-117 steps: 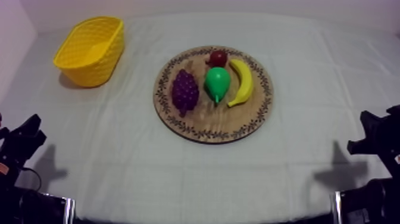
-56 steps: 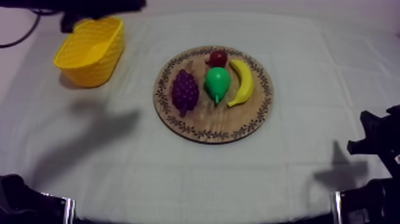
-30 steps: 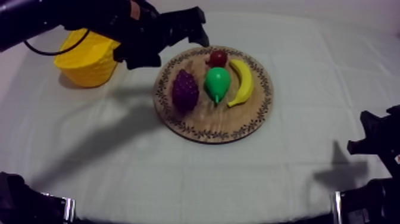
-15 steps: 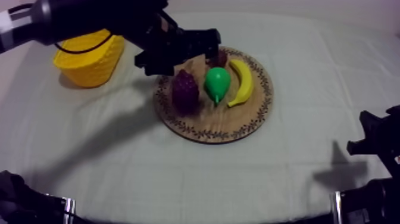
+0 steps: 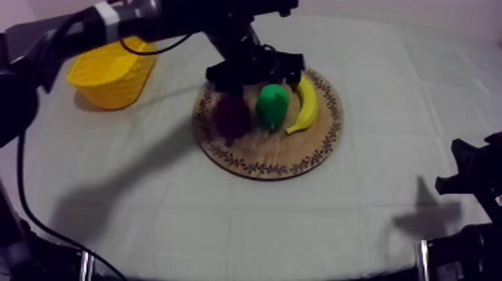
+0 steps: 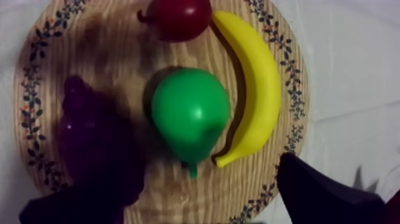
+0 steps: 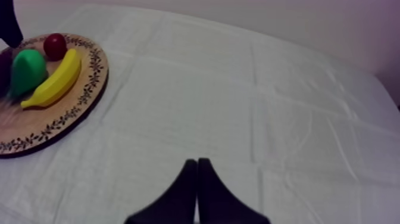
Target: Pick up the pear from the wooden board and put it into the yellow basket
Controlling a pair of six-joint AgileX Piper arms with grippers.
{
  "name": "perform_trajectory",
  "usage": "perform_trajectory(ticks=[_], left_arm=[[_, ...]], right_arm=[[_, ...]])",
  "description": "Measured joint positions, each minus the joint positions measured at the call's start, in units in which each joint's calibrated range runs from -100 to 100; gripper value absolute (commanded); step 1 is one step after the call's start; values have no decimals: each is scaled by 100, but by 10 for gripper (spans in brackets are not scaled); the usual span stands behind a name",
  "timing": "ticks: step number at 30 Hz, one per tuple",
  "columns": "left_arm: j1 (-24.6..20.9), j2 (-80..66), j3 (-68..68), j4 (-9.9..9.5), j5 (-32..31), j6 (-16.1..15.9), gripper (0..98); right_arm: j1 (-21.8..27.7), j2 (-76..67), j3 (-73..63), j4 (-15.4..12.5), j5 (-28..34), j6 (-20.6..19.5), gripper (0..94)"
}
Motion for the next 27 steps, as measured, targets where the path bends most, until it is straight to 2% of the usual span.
perform_trajectory(ticks=[5,14,20,27], left_arm=[[-40,617,-886,-8,734,-42,874],[-141,1499,-1894,28,1585,-209,760],[-119,1934,-2565,-22,2123,-343,662],[-58,2311,-3276,-132,2661,-285,593]], right_arm=[[4,0,0,0,0,0,3],[15,0,0,0,0,0,3],[15,0,0,0,6,0,3],[15,0,0,0,6,0,3]])
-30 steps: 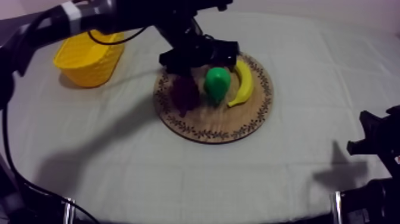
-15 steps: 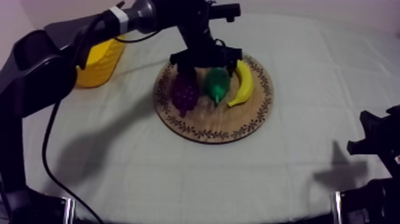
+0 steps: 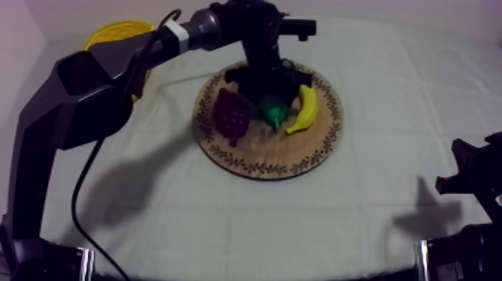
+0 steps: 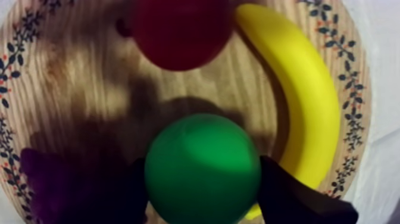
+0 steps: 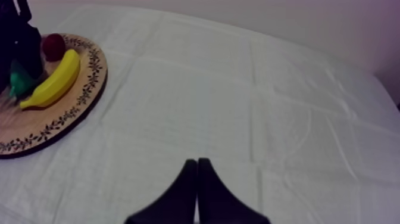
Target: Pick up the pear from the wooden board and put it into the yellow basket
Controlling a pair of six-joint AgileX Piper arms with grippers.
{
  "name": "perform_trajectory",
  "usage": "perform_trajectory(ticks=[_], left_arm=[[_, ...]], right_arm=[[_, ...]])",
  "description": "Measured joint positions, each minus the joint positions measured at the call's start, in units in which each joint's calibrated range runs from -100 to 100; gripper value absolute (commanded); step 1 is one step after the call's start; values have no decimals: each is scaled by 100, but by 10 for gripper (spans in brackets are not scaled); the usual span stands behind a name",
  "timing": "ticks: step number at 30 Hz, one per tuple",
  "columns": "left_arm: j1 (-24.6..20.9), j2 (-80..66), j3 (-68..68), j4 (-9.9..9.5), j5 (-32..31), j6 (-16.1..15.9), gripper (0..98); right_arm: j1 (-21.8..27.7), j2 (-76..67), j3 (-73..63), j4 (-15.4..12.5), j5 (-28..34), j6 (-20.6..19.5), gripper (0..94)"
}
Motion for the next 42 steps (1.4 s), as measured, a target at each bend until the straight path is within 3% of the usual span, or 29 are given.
perform_trajectory(ticks=[4,10,13,20,26,31,42], left_arm=[[71,-255,68,-187,42,71,599],[168,-1248,486,-683,191,211,605],[43,-1997,622,-949,412,294,611],[-510,-3671,1331,-1228,521,256,624],[-1235,-4649,2243,-1280,336,39,641],[-1844,-4606,2970,-1264,-94,-152,648],[-2770,-3316,4024,-896,-1753,-540,680]], right_arm=[[0,0,0,0,0,0,3],[7,0,0,0,0,0,3],[7,0,0,0,0,0,3],[7,0,0,0,0,0,3],[7,0,0,0,0,0,3],[7,0,0,0,0,0,3],[7,0,0,0,0,0,3]])
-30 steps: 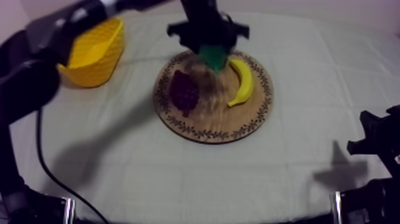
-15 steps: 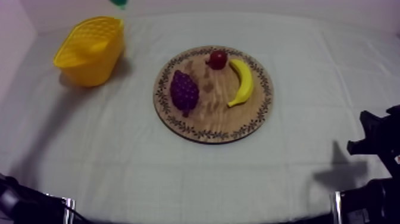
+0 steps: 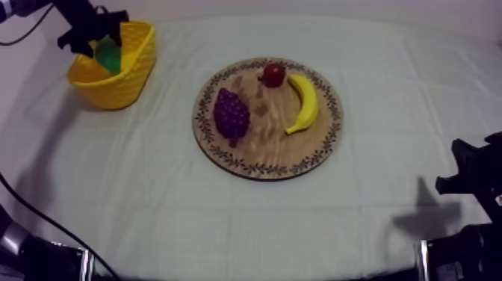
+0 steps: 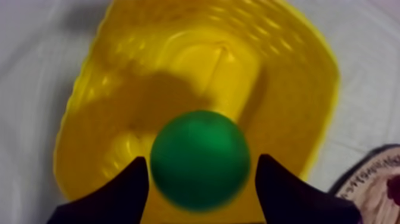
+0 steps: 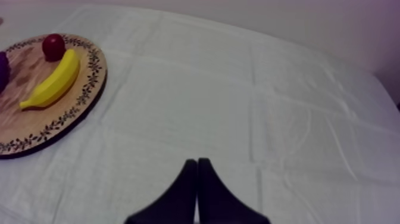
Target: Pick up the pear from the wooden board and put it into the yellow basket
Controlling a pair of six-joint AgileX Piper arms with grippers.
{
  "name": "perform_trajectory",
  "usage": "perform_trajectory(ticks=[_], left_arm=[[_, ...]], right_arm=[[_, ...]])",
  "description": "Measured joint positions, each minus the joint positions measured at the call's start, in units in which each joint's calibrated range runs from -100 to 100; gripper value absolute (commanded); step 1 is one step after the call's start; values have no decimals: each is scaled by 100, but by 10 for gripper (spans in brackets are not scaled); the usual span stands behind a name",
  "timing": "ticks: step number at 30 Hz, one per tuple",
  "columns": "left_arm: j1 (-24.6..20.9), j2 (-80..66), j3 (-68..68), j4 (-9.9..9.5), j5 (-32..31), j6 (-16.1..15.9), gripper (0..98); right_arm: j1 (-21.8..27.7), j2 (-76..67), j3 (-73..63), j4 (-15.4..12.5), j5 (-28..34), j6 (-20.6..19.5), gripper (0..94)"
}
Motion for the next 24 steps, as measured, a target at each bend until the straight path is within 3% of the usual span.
perform_trajectory(ticks=[11,14,19,24], left_arm=[[-104,706,73,208,-667,-194,669],[-92,482,160,218,-687,-198,571],[-101,-167,503,199,-654,-132,239],[-77,-1332,1345,257,-1052,-230,196]], right_arm=[[0,0,0,0,0,0,3],[0,0,0,0,0,0,3],[0,0,0,0,0,0,3],[0,0,0,0,0,0,3]])
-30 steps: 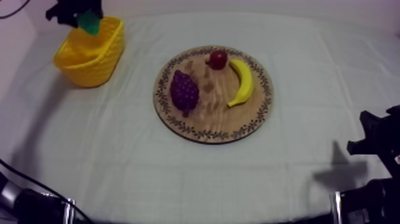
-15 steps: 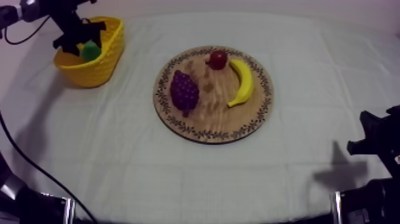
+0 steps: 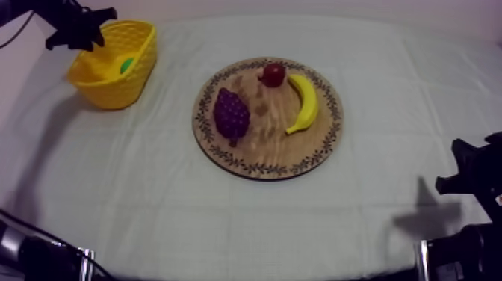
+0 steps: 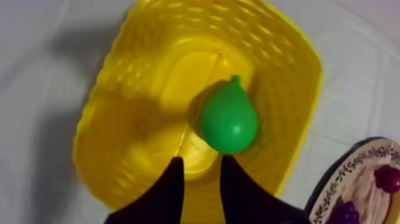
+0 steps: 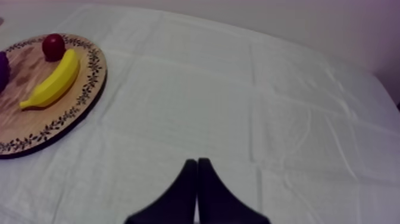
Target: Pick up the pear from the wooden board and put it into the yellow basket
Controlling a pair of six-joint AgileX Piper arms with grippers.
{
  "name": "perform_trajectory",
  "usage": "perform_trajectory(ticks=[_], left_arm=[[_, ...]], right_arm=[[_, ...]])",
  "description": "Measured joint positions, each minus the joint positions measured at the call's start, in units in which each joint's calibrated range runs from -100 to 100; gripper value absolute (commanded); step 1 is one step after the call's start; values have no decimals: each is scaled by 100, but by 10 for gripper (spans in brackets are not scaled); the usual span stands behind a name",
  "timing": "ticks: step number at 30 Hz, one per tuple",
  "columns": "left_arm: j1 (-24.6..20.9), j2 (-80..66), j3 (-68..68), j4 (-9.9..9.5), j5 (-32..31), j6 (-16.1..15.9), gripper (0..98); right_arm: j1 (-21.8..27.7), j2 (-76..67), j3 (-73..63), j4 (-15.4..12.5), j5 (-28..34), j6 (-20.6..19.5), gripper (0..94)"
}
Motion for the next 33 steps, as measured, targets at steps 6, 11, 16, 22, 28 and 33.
perform_trajectory(ticks=[6,11,16,22,28,33], left_arm=[[110,-1924,1495,28,-943,-521,212],[114,-3705,3139,90,-2053,-1145,173],[-72,-5603,4934,104,-3177,-1524,92],[-286,-7897,6949,113,-3381,-1441,25],[-382,-9833,8453,107,-2866,-1321,4],[-326,-10961,9169,95,-2742,-1400,1]], right_arm=[[0,0,0,0,0,0,3],[0,0,0,0,0,0,3],[0,0,0,0,0,0,3],[0,0,0,0,0,0,3],[0,0,0,0,0,0,3],[13,0,0,0,0,0,3]])
